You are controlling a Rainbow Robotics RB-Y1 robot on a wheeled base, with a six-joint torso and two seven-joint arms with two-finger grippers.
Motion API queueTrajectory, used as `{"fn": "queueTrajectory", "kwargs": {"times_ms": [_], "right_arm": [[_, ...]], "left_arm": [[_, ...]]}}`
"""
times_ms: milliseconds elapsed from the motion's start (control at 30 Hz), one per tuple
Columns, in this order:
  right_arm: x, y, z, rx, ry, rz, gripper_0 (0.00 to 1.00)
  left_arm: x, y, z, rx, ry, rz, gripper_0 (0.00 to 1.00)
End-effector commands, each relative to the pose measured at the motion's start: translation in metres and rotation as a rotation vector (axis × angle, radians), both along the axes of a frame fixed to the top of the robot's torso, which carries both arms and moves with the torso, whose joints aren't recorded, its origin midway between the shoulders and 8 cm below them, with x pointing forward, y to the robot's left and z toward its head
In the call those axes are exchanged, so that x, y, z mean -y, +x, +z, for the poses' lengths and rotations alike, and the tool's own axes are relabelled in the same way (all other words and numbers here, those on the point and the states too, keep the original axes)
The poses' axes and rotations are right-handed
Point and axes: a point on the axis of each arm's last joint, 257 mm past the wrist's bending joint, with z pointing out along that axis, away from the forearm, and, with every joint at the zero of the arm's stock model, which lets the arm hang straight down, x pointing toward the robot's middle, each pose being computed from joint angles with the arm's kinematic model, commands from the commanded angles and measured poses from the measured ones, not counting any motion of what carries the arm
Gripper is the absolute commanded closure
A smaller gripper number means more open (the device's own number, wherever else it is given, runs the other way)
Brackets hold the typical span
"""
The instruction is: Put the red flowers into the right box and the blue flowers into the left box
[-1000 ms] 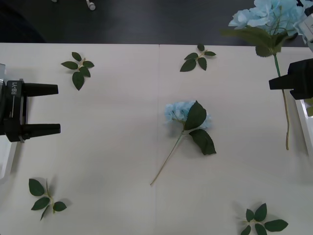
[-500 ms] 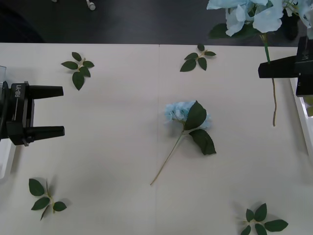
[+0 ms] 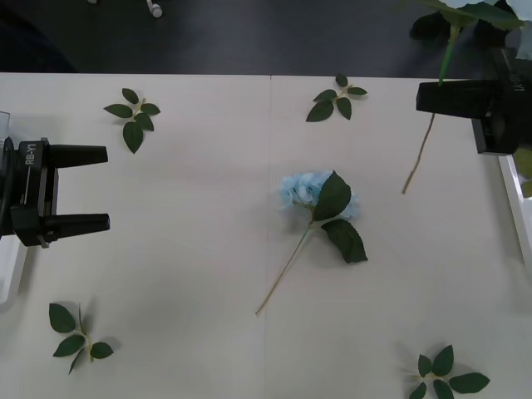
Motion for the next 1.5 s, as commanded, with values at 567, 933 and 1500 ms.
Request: {"fn": "queueTrajectory", "kwargs": {"times_ms": [567, 933, 1500], "right_arm": [[-0.159, -0.005, -0.002, 0.062, 0.186, 0.063, 1.0], [-0.218, -0.011, 0.002, 0.066, 0.244, 0.062, 1.0], [-0.254, -0.026, -0.005, 0.045, 0.27, 0.084, 1.0]], "left_arm": [[0.003, 0.006, 0.01, -0.009, -0.037, 0.019, 0.0], [0.014, 0.01, 0.01, -0.019, -0.084, 0.023, 0.0], [0.05, 0.02, 0.002, -0.042, -0.129, 0.013, 0.0]]}}
